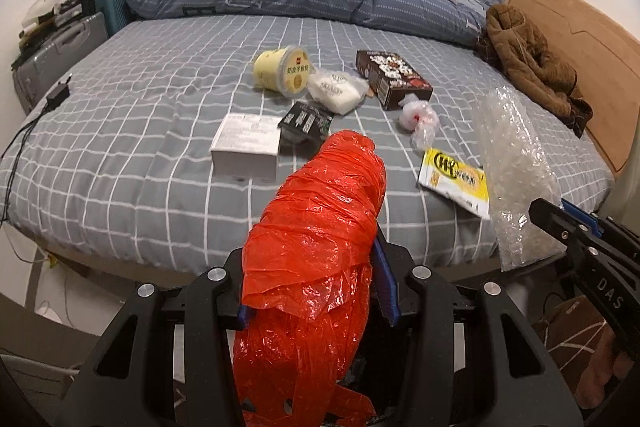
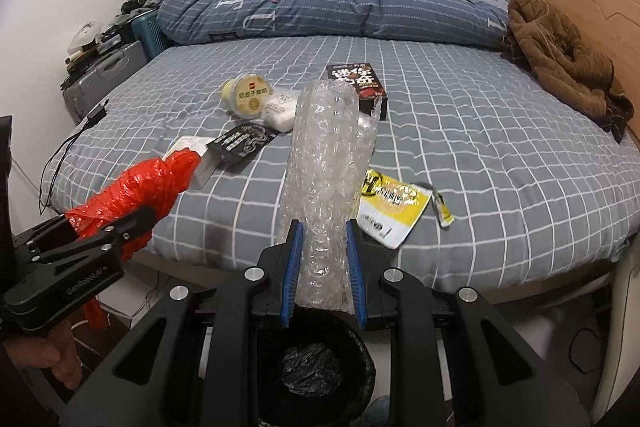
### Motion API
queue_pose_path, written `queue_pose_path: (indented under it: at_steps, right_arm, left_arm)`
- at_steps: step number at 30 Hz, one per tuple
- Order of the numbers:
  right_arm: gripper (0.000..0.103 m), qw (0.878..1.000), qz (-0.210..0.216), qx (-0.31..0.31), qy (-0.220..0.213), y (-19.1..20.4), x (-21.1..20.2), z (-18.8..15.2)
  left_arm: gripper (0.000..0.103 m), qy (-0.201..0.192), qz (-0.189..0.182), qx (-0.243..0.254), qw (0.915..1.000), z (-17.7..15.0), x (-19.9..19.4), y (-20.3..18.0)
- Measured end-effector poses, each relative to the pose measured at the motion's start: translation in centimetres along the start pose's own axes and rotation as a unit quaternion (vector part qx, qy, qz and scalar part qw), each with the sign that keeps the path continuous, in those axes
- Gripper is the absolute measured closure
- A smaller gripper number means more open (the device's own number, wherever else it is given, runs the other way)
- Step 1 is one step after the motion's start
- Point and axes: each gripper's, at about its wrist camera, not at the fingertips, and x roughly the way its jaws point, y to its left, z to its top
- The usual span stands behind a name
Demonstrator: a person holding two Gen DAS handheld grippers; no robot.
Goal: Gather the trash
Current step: 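Carry the red bag and bubble wrap down over the floor trash bin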
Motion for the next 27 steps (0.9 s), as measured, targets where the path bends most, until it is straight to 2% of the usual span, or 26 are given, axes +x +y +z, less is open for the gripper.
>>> queue_pose_path:
  at_steps: [14, 27]
  right_arm:
    - [0.082, 0.999, 0.003, -0.009, 0.043, 1.9, -0.4, -4.1]
    - [0.082, 0.995, 0.003, -0.011, 0.097, 2.3, 1.6, -8.6]
  left_arm:
    - [0.058, 0.037, 0.014, -0.005, 0.9992, -4.5, -0.7, 1.0]
    - [0.058, 0.076, 0.013, -0.015, 0.9969, -8.6, 0.4, 1.7]
